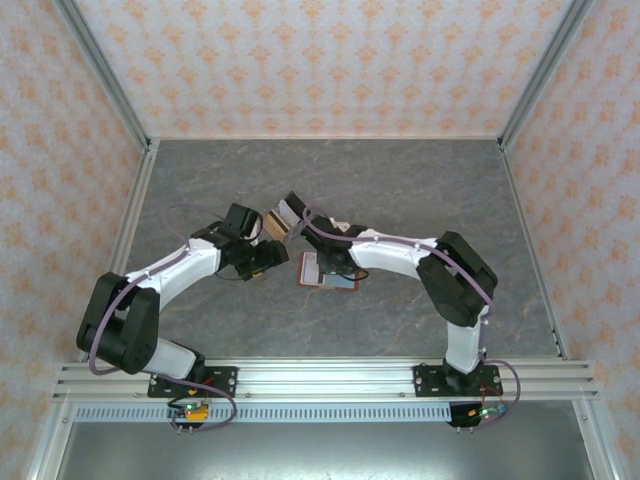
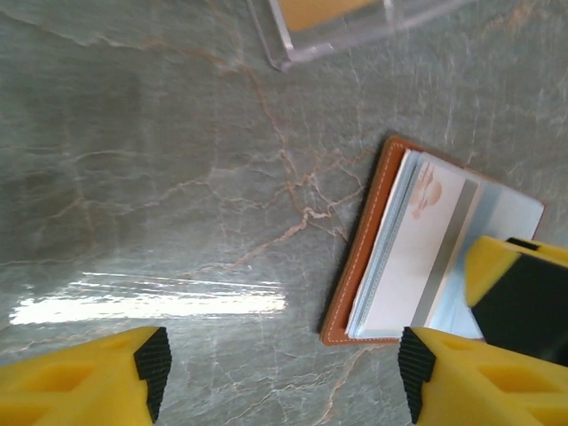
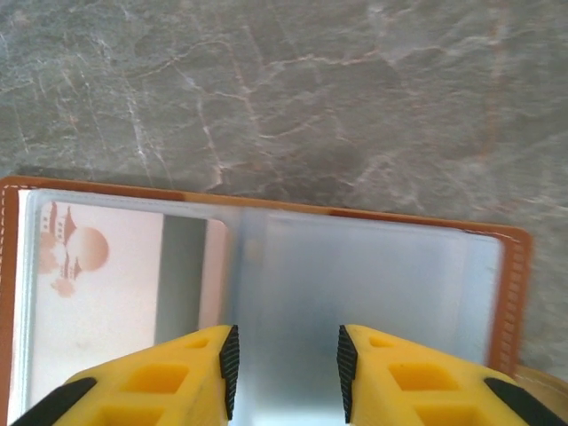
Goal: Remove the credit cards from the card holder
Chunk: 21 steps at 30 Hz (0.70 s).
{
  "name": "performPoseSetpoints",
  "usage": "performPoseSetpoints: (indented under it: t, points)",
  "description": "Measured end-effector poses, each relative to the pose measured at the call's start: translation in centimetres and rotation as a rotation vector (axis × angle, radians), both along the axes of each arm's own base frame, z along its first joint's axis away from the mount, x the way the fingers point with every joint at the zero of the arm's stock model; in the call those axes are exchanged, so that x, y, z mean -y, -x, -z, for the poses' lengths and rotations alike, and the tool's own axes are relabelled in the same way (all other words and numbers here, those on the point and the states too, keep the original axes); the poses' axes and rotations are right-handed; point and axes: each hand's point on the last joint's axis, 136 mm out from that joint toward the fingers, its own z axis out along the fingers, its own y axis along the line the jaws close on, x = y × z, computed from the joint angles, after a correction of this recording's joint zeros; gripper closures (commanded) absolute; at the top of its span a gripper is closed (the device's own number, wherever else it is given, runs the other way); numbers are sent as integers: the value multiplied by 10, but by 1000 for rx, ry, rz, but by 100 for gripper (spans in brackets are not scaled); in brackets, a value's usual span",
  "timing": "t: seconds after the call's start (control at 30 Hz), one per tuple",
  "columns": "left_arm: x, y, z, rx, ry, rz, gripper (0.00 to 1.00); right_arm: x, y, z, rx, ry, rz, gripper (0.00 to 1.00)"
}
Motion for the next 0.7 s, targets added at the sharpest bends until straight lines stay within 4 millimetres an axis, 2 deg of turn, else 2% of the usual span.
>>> performPoseSetpoints:
  t: [0.13, 0.23, 0.4, 0.7]
  points:
    - [14, -4, -2, 10, 1, 28, 45, 3, 0, -26, 40, -78, 3, 56]
    - [24, -10, -3, 19, 11, 36, 52, -4, -3, -37, 51, -170, 5, 62]
    - [37, -20, 3, 11, 23, 34, 63, -13, 3, -22, -17, -311, 29, 76]
    - [59, -28, 17, -24, 31, 50, 72, -28, 3, -7, -89, -447, 74, 81]
